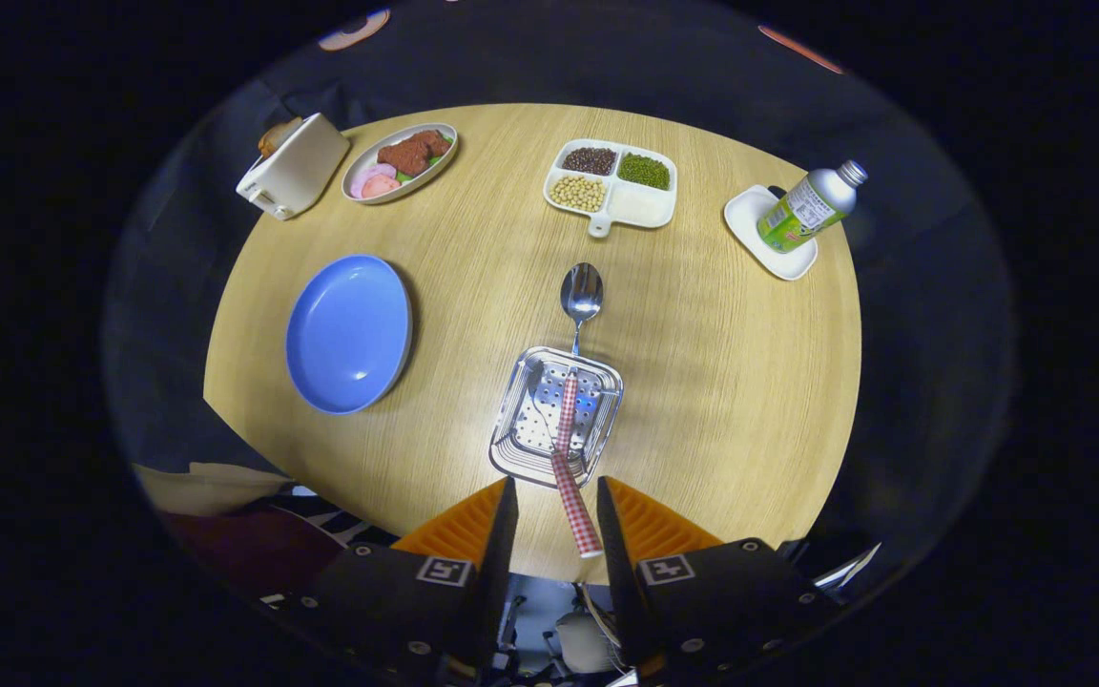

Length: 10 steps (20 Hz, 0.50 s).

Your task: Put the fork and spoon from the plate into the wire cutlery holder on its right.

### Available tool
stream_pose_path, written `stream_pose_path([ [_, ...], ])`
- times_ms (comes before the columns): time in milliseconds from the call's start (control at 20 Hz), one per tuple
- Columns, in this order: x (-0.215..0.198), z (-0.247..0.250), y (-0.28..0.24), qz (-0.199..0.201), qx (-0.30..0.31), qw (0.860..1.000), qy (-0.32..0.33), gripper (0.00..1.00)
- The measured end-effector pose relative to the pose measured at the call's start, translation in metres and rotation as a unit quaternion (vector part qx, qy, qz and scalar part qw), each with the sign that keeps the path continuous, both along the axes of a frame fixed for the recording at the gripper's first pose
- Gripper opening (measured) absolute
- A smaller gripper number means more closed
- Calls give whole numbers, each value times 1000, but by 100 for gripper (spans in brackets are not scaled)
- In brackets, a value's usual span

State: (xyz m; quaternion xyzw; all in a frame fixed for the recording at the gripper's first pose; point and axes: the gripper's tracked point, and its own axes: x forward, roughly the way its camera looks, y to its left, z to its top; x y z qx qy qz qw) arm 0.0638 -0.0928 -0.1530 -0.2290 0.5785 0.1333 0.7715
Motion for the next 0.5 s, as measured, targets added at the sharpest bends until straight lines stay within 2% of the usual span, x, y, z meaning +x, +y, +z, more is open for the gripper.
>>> stream_pose_path([
  [50,3,5,3,-4,10,1000,-13,62],
  [100,6,10,8,-6,27,999,-30,68],
  [150,11,17,14,-9,43,998,-50,78],
  [250,22,36,23,-15,75,992,-100,90],
  [350,31,58,35,-20,110,982,-151,99],
  [500,36,97,45,-23,162,960,-228,99],
])
